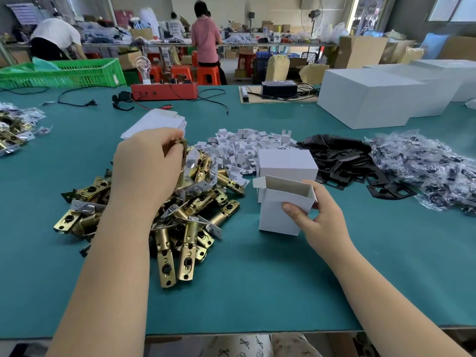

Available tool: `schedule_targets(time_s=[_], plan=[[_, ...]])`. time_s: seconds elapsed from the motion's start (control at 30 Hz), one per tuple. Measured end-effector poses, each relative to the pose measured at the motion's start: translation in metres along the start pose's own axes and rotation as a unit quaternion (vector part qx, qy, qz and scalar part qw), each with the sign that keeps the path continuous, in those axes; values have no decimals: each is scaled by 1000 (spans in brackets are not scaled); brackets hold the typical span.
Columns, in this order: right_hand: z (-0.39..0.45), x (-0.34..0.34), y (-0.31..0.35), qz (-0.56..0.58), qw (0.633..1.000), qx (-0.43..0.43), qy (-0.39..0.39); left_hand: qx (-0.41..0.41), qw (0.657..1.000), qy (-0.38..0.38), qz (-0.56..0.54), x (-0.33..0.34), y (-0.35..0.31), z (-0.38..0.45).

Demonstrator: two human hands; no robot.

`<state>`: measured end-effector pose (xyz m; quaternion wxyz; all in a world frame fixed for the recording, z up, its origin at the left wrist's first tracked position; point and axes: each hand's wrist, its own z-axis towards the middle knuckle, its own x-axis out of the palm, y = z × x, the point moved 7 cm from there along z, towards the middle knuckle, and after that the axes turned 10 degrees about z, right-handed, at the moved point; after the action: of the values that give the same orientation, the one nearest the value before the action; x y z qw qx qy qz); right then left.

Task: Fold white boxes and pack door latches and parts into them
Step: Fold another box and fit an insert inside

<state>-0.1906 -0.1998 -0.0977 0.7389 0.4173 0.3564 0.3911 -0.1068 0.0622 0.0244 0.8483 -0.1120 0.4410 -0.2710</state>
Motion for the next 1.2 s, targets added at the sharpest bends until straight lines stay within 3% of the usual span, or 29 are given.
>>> schedule_targets(time_s=[0.17, 0.33, 0.5, 0.73, 1.0, 1.2], plan=[[1, 3, -2, -1, 1000, 14, 7, 76, 983, -48, -159, -21, -52, -4], [2, -1, -5, 2, 1000, 23, -10, 152, 946, 10, -288, 5, -103, -12], [3, -1, -4, 3, 1000, 12, -2, 208, 930, 77, -291, 43, -128, -21], [7, -2, -12, -5, 1000, 24, -8, 208, 931, 85, -287, 52, -120, -21], [7, -1, -12, 2, 1000, 30, 4, 232, 950, -7, -208, 47, -116, -24], [7, -1, -12, 14, 999, 35, 13, 200, 924, 101, -308, 58, -113, -18]])
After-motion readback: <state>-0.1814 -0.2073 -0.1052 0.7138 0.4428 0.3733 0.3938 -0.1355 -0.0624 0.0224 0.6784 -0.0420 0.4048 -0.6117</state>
